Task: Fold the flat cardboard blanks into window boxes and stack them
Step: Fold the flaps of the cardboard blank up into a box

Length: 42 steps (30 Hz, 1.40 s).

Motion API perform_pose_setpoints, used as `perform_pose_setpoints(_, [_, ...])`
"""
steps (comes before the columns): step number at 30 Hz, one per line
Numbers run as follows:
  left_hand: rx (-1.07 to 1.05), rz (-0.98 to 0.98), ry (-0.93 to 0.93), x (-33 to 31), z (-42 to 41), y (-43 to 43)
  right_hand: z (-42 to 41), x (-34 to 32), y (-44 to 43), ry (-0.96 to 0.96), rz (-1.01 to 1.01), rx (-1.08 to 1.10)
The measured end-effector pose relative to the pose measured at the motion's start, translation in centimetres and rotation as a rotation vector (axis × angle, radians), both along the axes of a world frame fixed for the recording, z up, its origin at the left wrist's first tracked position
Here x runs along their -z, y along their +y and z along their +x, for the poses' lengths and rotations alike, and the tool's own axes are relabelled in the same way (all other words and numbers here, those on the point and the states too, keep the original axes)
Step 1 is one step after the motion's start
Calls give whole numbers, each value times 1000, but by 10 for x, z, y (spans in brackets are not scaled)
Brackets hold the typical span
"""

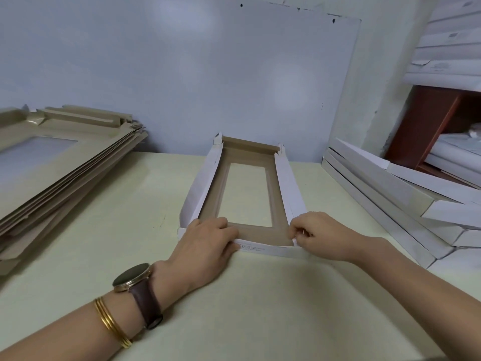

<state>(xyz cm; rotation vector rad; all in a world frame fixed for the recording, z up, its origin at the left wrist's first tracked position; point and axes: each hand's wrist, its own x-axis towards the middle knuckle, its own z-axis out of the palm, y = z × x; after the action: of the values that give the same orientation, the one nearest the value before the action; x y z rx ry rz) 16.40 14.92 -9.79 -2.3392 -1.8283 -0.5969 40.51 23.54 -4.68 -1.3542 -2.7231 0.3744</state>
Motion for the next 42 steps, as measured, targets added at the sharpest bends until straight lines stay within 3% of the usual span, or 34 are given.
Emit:
perform_pose_setpoints(9, [-28,-3,43,-7,5,-1,-12,-11,13,-221,-77,-109])
perform_pose_setpoints(14, [57,-49,191,-8,15,-2,-14,-19,14,-370,-43,-227])
perform_pose_setpoints(23, [75,-121,212,-16,17,2,-13,-19,17,-494,12,-312])
perform_pose_setpoints(25, [79,-131,187,-18,21,3,-13,-18,20,-466,24,-265])
perform_pose_setpoints(29, [66,-140,306,-25,35,8,-14,-15,28,-401,43,-67])
perform_pose_setpoints(35, [87,-148,301,-26,62,8,-32,-13,26,-500,-4,285])
perform_pose_setpoints(42, [97,-110,254,-23,60,8,-43,-15,29,-479,-150,452])
